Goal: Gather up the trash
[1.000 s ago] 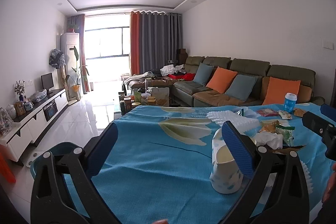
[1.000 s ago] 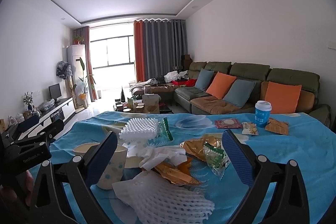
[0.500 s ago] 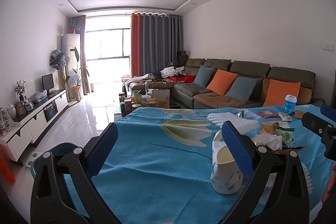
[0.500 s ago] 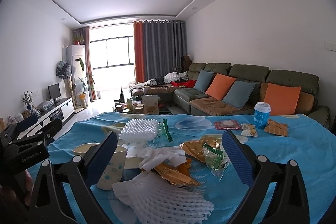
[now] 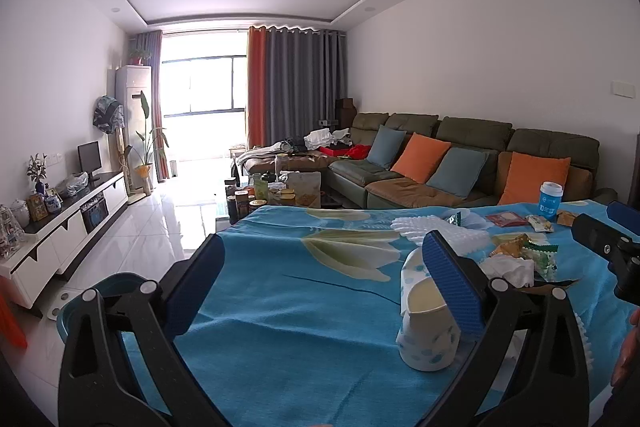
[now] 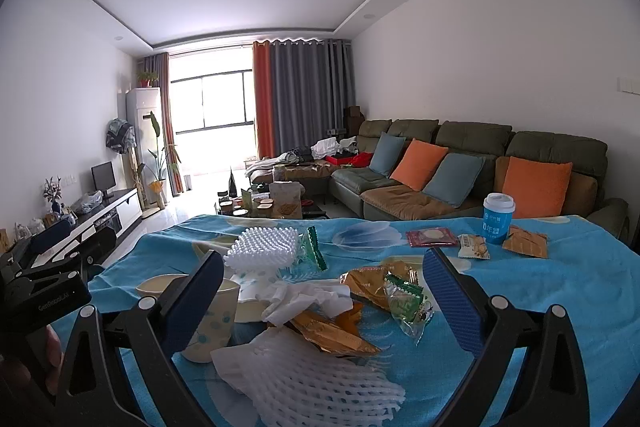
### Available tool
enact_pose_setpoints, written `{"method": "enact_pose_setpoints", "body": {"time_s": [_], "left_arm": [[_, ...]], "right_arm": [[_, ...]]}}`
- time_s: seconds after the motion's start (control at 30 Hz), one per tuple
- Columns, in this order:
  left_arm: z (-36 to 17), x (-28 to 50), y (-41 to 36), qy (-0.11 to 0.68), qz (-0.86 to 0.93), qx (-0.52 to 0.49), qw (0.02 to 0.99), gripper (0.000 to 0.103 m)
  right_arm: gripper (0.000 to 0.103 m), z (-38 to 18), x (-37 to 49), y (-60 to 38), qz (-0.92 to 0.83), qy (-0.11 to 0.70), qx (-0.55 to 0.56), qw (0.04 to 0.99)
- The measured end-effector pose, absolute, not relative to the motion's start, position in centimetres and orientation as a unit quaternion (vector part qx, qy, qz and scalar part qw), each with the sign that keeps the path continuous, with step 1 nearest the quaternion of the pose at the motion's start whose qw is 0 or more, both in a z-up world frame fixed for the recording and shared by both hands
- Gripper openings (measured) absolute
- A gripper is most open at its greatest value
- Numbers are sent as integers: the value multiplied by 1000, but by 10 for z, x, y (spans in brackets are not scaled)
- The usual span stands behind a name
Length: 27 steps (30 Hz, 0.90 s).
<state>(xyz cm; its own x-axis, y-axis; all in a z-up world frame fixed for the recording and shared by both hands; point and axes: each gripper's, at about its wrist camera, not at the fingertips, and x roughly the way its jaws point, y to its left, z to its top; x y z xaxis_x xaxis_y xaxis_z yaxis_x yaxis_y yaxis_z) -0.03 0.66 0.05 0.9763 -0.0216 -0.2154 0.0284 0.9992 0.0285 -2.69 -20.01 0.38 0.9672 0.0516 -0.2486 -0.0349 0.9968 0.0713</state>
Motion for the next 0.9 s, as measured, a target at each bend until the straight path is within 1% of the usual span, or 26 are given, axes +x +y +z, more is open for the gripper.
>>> {"method": "enact_pose_setpoints", "body": {"time_s": [0.9], "left_arm": [[-1, -2, 7, 112, -21, 11, 993, 97]], "right_arm": [[96, 1, -26, -201, 25, 128, 41, 991]]}}
